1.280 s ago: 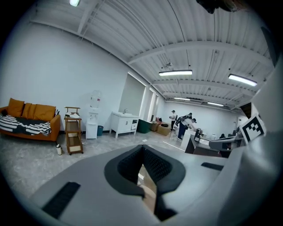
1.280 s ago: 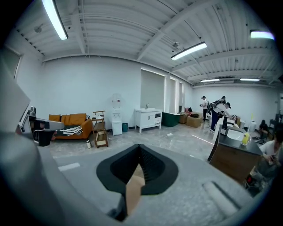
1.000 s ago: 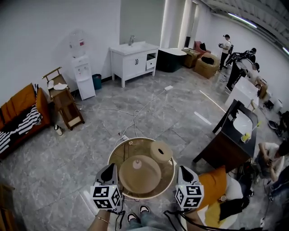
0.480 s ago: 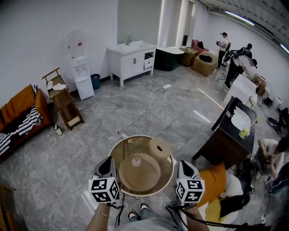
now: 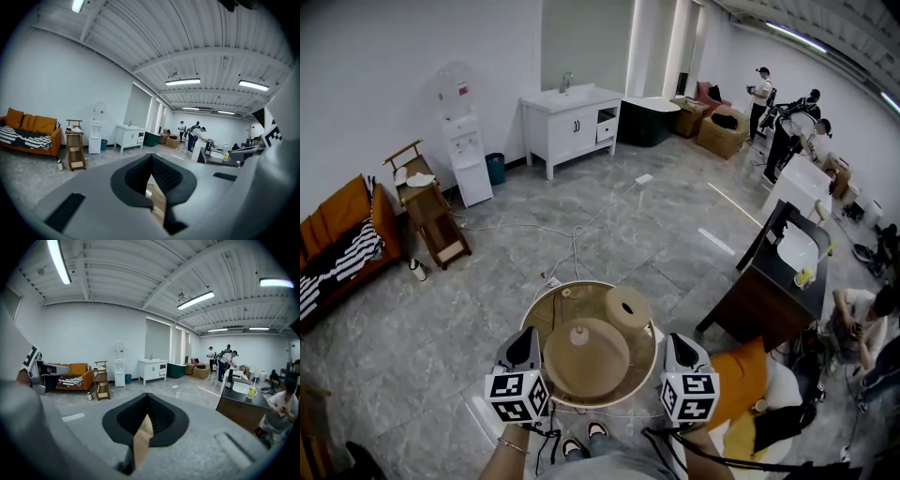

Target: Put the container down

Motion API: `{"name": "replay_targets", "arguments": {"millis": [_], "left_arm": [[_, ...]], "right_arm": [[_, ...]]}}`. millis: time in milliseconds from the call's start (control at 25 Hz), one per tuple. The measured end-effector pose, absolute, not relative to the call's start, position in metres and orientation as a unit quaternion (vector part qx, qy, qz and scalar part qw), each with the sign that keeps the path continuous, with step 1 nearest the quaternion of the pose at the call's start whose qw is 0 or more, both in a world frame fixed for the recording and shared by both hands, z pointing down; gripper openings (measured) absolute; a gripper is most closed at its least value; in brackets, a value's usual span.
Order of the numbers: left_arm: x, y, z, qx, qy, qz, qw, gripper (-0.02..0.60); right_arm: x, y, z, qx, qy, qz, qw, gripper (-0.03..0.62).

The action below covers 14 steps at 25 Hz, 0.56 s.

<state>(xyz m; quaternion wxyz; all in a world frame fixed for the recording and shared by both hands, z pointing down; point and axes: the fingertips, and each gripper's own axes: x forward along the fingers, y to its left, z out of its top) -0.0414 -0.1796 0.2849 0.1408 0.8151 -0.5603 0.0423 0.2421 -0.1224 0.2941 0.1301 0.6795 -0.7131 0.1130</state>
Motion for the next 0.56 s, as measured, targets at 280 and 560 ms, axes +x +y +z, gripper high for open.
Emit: {"name": "replay_targets", "arguments": {"millis": [280, 560], "left_arm": [[-0.038, -0.181, 0.286, 0.817, -0.557, 0.046, 0.141, -0.004], [-0.031, -0.180, 0.290, 0.816, -0.559, 0.048, 0.143, -0.003]], "right_arm": [[0.241, -0.127, 0.293, 0.676, -0.717, 0.122, 0.122, 0.005], [0.252, -0.128, 0.297, 0.681, -0.709, 0.131, 0.127, 0.005]]}}
